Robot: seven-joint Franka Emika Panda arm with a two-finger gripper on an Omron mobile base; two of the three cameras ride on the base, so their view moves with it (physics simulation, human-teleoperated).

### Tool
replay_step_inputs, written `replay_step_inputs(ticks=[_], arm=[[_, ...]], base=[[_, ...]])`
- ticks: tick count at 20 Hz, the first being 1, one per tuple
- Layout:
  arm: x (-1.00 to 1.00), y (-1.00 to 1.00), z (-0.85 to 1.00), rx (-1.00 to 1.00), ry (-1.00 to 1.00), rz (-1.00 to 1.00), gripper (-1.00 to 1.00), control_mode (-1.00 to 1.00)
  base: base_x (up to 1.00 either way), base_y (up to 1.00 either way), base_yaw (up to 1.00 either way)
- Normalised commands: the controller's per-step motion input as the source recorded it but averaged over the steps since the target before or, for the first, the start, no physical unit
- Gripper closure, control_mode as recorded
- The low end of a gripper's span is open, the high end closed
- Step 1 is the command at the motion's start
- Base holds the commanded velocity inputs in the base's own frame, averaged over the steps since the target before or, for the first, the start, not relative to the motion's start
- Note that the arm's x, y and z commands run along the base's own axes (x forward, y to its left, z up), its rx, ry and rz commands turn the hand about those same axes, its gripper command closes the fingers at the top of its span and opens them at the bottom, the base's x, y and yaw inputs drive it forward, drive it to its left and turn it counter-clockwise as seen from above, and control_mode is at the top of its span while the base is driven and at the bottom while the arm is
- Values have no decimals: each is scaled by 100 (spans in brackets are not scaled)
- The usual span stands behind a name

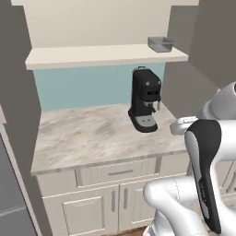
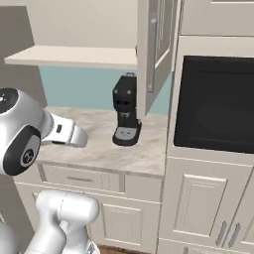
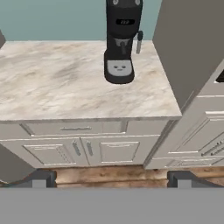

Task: Retrieve the tupperware and aluminum foil from the cabinet and place them on the dining counter near the plate with cucumber and sweet potato to prepare for storing leftovers.

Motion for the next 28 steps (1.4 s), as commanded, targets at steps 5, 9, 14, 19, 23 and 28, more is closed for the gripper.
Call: replay_step_inputs(ticks=[5,9,14,19,23,28], arm=[[0,0,0,0,0,0,-100,100],[0,0,0,0,0,0,-100,100],[0,0,0,0,0,0,-100,100],[0,0,0,0,0,0,-100,100],[19,-4,40,0,-11,0,-100,-100],[10,-16,61,0,-21,0,-100,-100]], base=[[60,21,-17],[58,0,-9],[55,0,-8],[53,1,-4],[0,0,0],[0,0,0]])
